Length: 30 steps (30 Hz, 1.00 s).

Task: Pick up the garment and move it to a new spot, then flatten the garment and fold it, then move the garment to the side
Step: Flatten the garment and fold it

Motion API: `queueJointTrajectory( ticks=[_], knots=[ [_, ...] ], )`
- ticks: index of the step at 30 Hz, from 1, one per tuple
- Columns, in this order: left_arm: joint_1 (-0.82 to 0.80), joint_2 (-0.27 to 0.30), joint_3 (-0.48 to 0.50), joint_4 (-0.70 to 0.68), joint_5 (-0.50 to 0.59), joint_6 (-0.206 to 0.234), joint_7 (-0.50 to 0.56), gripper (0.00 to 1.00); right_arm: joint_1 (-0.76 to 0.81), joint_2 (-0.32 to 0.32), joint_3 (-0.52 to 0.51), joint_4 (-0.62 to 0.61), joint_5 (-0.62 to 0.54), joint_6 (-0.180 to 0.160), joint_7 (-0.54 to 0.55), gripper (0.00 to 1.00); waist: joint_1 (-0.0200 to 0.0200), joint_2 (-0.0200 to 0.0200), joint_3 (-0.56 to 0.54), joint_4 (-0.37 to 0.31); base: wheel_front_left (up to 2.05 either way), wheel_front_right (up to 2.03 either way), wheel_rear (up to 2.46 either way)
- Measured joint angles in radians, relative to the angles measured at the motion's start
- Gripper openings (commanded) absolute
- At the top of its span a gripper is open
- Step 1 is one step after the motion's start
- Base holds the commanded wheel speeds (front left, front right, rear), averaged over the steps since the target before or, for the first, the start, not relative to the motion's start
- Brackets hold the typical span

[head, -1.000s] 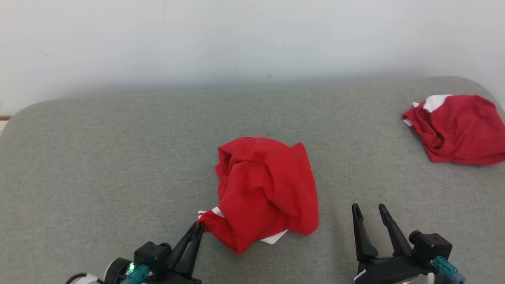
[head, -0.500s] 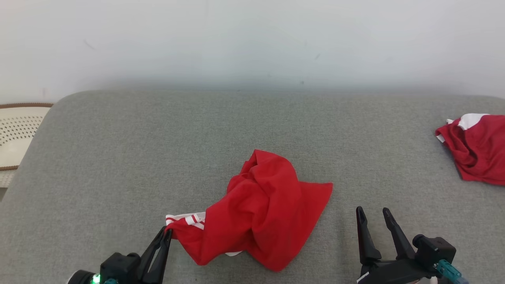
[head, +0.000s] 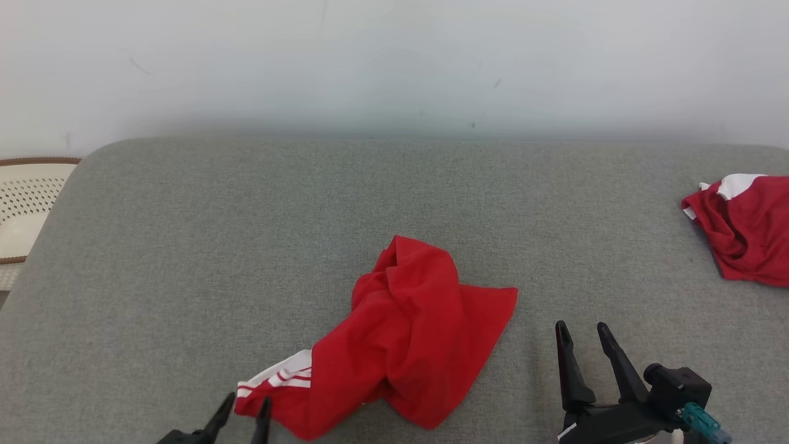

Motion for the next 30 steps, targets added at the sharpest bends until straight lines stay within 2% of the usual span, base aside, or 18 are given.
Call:
queueJointTrajectory(
  ticks=[8,14,21,30],
  knots=[
    [-0.001,-0.027,0.055,-0.056,0.008,0.001,-0.084,1.00,0.000,-0.007,-0.001,0.006,0.001,0.000,0.000,1.00,0.0000,0.0000,-0.010,0.005,0.00,0.00,0.00],
    [0.002,-0.041,0.125,-0.079,0.079,0.027,-0.093,1.00,0.001,-0.009,0.007,0.021,0.004,0.000,0.000,1.00,0.0000,0.0000,-0.022,-0.003,0.00,0.00,0.00],
    [0.040,-0.079,0.200,-0.070,0.142,0.034,-0.096,1.00,0.006,-0.014,0.012,0.050,0.013,0.000,0.000,1.00,0.0000,0.0000,-0.036,-0.016,0.00,0.00,0.00],
    [0.070,-0.124,0.268,-0.037,0.183,-0.009,-0.096,1.00,0.005,-0.025,0.026,0.081,0.029,0.000,0.003,1.00,0.0000,0.0000,-0.045,-0.023,0.00,0.00,0.00]
  ],
)
